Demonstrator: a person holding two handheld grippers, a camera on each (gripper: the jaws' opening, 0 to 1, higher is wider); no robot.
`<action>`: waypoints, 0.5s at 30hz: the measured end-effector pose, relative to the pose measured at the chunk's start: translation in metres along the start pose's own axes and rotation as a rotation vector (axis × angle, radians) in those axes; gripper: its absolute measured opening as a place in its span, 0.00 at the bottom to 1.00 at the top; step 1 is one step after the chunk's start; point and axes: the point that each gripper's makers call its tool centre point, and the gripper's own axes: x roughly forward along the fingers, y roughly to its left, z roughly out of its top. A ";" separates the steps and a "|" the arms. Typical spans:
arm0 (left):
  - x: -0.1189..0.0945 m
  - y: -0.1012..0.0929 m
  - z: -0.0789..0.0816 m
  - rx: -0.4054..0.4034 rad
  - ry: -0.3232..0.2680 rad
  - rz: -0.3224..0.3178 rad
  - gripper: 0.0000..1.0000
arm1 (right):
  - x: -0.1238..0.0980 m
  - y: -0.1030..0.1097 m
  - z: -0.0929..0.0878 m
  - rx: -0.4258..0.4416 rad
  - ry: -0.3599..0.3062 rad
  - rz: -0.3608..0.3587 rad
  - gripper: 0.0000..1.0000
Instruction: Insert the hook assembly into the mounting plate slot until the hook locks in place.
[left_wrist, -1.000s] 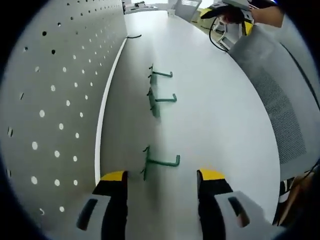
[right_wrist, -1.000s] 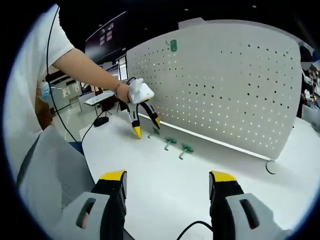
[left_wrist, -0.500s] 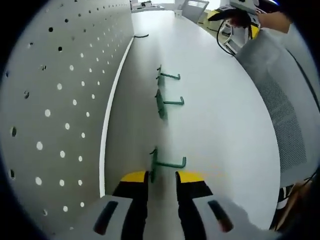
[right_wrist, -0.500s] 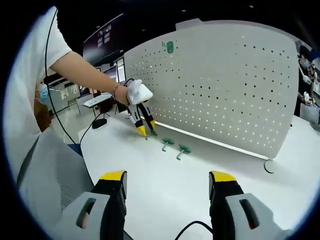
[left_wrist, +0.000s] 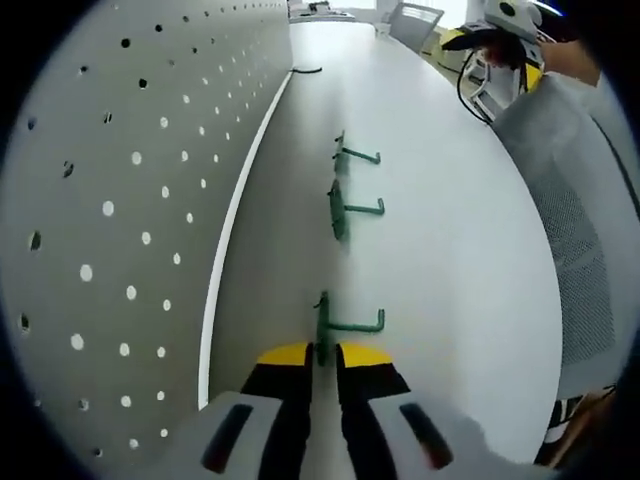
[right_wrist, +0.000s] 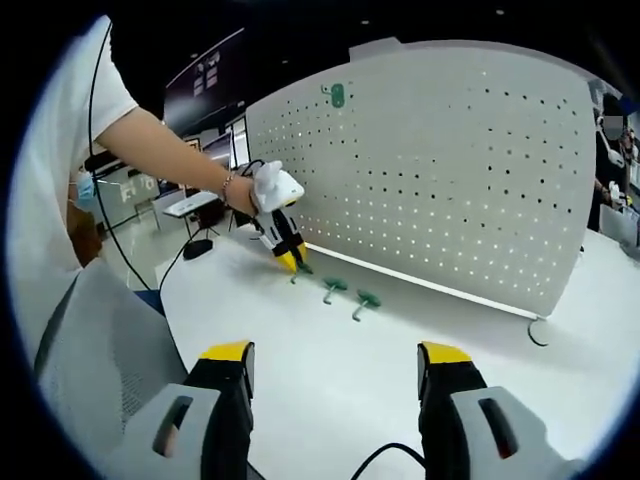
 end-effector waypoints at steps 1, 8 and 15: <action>0.000 0.000 0.000 0.009 0.001 0.006 0.06 | 0.000 0.000 0.000 0.000 -0.001 0.000 0.64; 0.000 -0.003 -0.001 -0.008 0.002 0.003 0.04 | 0.001 0.001 0.000 -0.002 0.002 0.003 0.64; 0.001 -0.003 -0.001 0.003 0.004 0.002 0.04 | 0.001 0.000 0.000 0.007 -0.001 0.001 0.64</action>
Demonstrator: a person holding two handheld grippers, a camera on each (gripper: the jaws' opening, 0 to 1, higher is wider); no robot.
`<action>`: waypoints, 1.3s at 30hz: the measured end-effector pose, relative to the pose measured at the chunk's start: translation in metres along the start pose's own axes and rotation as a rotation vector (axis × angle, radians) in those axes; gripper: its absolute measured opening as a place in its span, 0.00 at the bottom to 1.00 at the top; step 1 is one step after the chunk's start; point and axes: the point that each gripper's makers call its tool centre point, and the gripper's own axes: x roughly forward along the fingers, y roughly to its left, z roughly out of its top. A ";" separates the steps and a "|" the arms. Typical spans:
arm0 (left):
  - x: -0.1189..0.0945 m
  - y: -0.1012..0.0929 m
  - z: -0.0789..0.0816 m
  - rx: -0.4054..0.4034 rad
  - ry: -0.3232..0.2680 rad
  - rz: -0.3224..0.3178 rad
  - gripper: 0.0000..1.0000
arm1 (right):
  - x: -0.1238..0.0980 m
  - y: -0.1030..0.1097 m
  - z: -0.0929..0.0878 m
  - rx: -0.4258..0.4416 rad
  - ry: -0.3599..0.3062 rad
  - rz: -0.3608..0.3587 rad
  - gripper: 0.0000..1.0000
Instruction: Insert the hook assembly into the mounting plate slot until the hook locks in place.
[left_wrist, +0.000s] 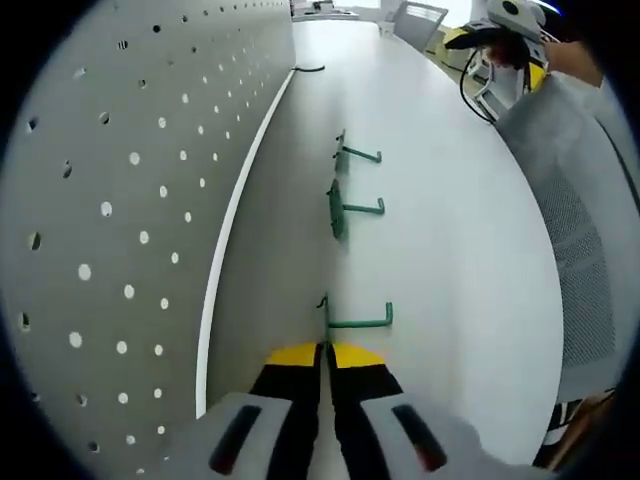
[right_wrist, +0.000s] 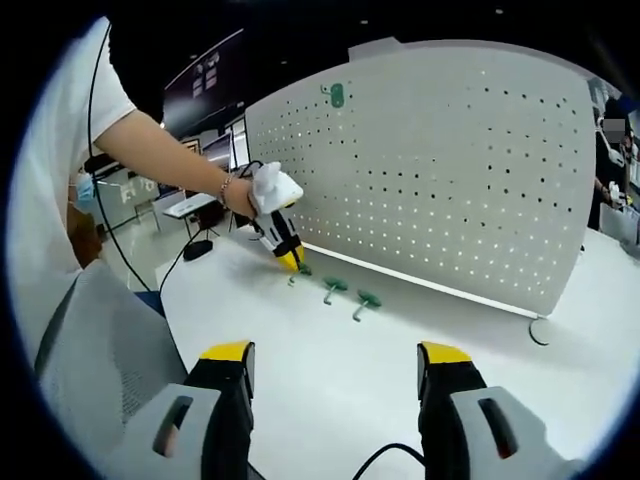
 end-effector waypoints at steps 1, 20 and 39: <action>0.000 0.000 0.000 0.000 0.000 0.000 0.04 | 0.000 0.000 0.000 0.000 0.000 -0.001 0.64; -0.006 0.007 0.007 -0.060 -0.110 0.060 0.03 | -0.001 -0.002 0.004 -0.003 -0.011 -0.008 0.64; -0.037 0.009 0.031 -0.203 -0.361 0.140 0.03 | -0.001 -0.002 0.008 -0.004 -0.021 -0.007 0.64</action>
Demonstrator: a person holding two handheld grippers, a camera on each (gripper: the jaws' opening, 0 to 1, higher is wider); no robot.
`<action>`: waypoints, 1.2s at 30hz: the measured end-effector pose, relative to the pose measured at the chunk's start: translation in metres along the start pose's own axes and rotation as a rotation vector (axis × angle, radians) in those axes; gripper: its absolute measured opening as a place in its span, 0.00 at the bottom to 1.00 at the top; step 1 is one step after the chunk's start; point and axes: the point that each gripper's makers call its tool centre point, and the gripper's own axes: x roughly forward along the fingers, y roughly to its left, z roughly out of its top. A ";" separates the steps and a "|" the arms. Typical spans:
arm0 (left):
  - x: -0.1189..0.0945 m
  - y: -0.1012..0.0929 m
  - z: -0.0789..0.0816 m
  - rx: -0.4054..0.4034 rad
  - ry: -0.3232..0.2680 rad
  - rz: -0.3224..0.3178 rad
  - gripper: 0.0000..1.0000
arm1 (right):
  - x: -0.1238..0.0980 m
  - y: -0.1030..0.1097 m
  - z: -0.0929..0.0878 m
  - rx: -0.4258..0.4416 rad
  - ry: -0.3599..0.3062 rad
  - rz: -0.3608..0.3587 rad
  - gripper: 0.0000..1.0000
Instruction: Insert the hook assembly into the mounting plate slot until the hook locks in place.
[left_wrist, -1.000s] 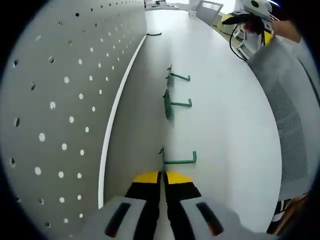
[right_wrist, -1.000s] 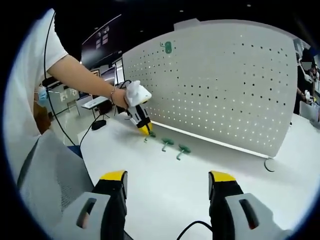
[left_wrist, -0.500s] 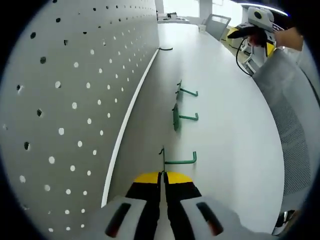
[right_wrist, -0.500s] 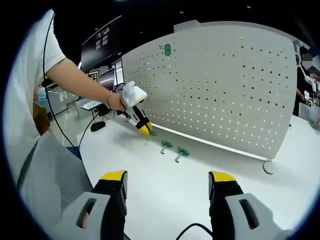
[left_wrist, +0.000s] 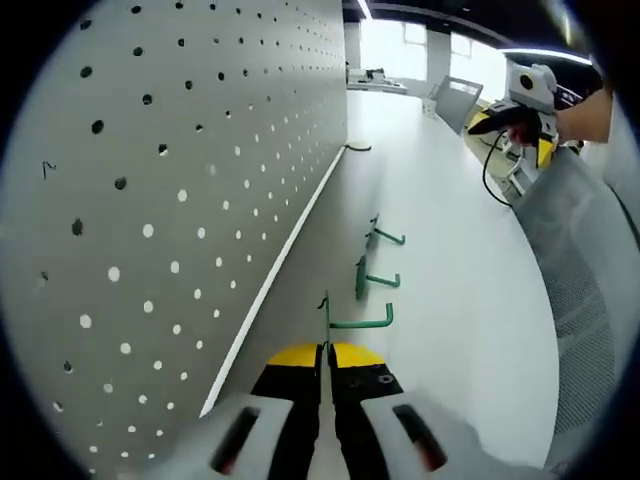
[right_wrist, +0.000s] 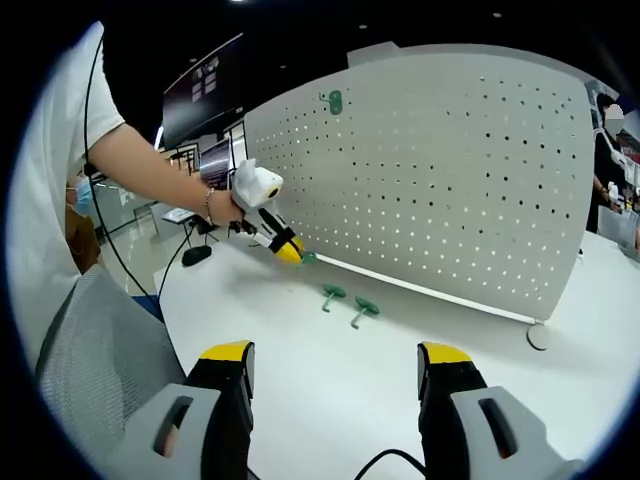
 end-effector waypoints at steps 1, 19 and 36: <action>-0.002 0.002 0.001 0.000 -0.007 0.013 0.03 | 0.000 0.000 0.001 0.001 -0.001 -0.001 0.64; -0.024 -0.006 0.029 -0.044 -0.182 0.106 0.03 | 0.000 0.002 0.012 0.000 -0.032 -0.004 0.64; -0.049 -0.014 0.057 -0.103 -0.329 0.190 0.03 | -0.003 0.005 0.020 -0.003 -0.056 0.001 0.65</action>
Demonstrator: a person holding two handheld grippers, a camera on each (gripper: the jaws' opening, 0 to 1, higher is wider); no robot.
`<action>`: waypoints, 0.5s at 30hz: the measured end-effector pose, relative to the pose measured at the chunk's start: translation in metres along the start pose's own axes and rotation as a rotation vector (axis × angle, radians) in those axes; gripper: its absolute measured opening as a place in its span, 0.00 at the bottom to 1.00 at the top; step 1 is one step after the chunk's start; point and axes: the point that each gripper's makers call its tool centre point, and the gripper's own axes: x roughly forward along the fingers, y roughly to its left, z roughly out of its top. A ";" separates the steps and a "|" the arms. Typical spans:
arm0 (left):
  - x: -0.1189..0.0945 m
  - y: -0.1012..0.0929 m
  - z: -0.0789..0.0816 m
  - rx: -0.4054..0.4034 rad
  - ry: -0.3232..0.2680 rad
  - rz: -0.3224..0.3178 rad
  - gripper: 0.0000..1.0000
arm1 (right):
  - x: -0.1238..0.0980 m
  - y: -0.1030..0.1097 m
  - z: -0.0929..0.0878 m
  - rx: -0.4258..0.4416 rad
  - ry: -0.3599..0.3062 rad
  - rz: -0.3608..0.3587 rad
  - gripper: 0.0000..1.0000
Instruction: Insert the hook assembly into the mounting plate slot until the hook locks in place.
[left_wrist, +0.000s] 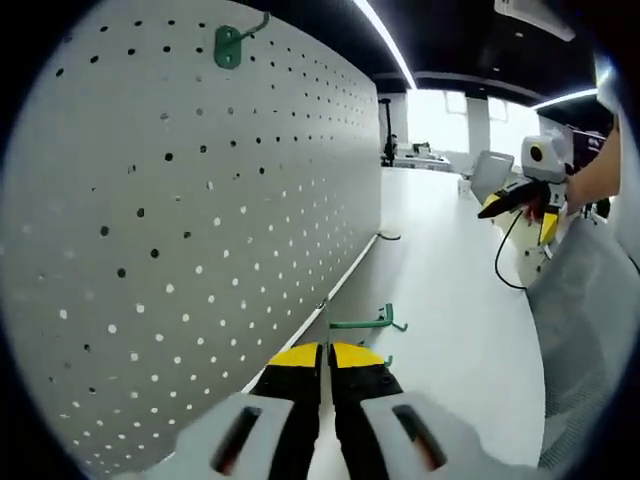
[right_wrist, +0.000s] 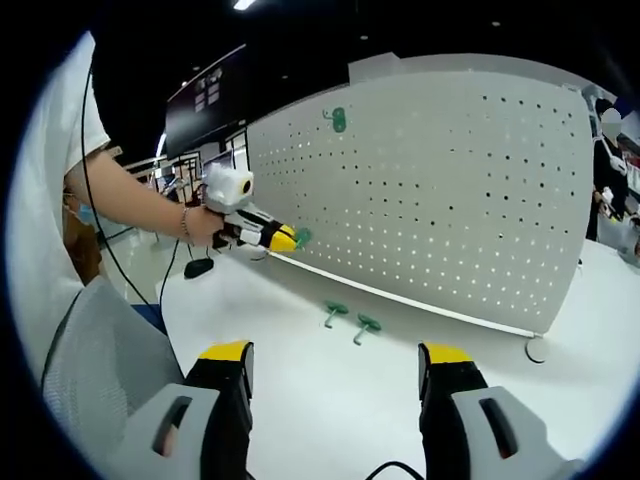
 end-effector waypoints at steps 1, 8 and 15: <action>-0.001 0.000 0.002 -0.004 -0.009 0.004 0.03 | 0.000 0.000 0.001 0.000 -0.002 0.000 0.65; -0.009 -0.007 0.012 -0.032 -0.064 0.035 0.03 | 0.001 0.003 0.003 -0.002 -0.011 0.007 0.65; -0.017 -0.011 0.022 -0.064 -0.119 0.064 0.03 | 0.002 0.004 0.007 -0.001 -0.025 0.008 0.65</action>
